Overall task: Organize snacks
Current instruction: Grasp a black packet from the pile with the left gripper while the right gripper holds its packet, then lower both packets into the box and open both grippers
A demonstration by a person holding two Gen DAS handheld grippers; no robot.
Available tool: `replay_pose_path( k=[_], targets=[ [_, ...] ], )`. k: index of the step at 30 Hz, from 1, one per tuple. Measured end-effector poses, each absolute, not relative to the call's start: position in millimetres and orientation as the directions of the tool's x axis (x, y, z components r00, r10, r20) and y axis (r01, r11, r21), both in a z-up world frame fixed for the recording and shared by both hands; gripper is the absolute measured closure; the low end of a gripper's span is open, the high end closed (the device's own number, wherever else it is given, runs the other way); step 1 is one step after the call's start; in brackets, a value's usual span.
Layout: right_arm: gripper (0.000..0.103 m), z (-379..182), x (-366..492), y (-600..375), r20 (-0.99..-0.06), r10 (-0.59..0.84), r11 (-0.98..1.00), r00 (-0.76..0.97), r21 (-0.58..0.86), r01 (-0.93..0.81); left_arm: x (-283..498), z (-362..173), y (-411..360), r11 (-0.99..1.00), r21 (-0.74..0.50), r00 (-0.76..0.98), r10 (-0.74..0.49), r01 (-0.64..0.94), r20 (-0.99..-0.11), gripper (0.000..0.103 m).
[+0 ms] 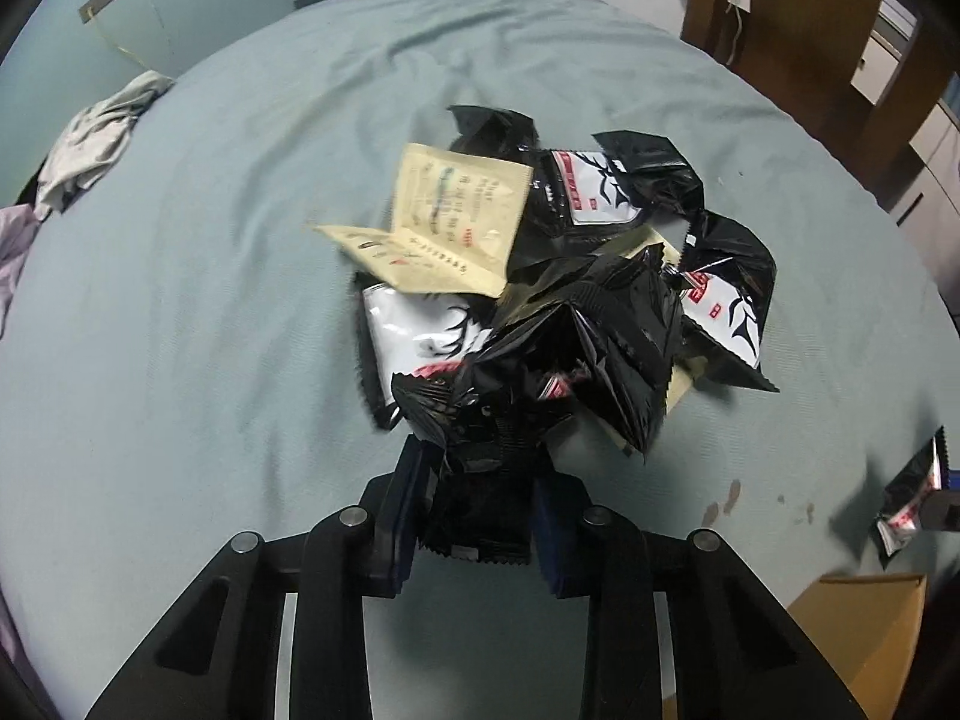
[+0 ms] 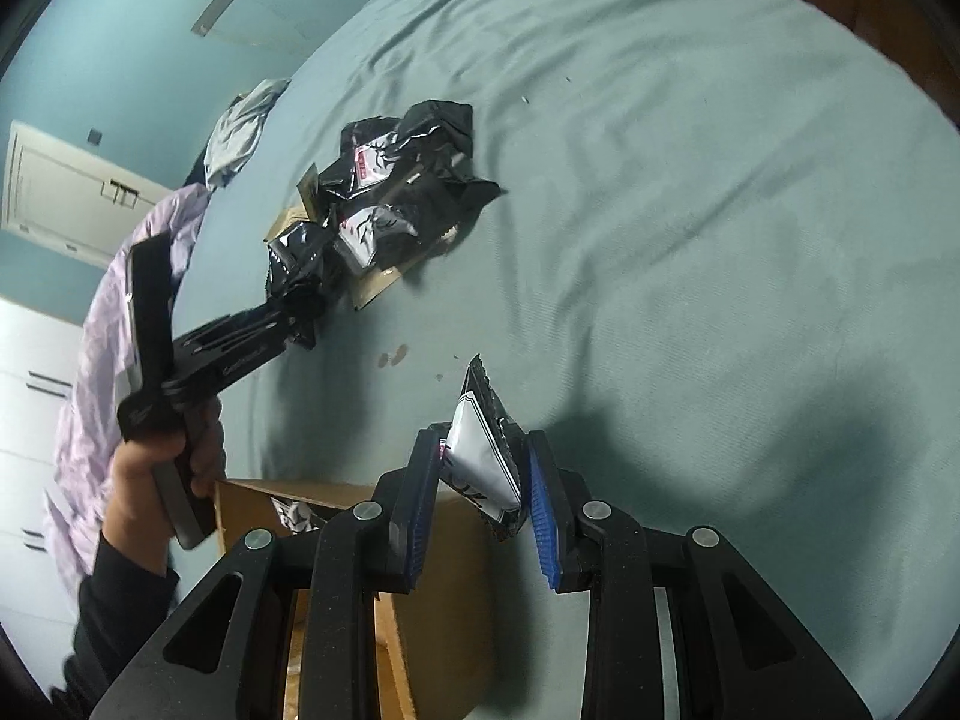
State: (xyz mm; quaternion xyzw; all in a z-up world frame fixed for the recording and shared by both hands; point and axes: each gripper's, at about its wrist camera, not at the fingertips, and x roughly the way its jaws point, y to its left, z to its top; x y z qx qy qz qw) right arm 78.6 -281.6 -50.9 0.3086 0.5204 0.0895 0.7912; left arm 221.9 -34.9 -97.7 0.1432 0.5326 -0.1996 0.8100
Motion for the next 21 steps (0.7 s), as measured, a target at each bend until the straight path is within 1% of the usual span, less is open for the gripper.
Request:
replay_pose_path(
  k=[3, 6, 11, 15, 20, 21],
  targets=[
    [0.076, -49, 76, -282, -0.779, 0.428, 0.812, 0.459, 0.554, 0.184, 213, -88, -23, 0.9, -0.003, 0.336, -0.166, 0.436, -0.927, 0.076],
    [0.076, -41, 69, -280, -0.774, 0.397, 0.83, 0.493, 0.532, 0.168, 197, -75, -15, 0.91, 0.028, 0.356, -0.133, 0.414, -0.925, 0.076],
    [0.076, -20, 47, -284, -0.717, 0.422, 0.804, 0.554, 0.579, 0.137, 150, -29, 8, 0.93, 0.029, 0.427, -0.14, 0.366, -0.893, 0.076],
    [0.076, -3, 15, -289, -0.659, 0.433, 0.785, 0.615, 0.611, 0.101, 115, -6, 24, 0.936, -0.035, 0.434, -0.196, 0.352, -0.879, 0.075],
    [0.076, 12, -27, -283, -0.632, 0.446, 0.799, 0.633, 0.6, 0.037, 58, 6, 25, 0.924, -0.098, 0.431, -0.263, 0.369, -0.863, 0.075],
    [0.076, 15, -33, -283, -0.62, 0.452, 0.796, 0.641, 0.604, 0.023, 46, 7, 24, 0.915, -0.127, 0.417, -0.293, 0.382, -0.86, 0.075]
  ],
)
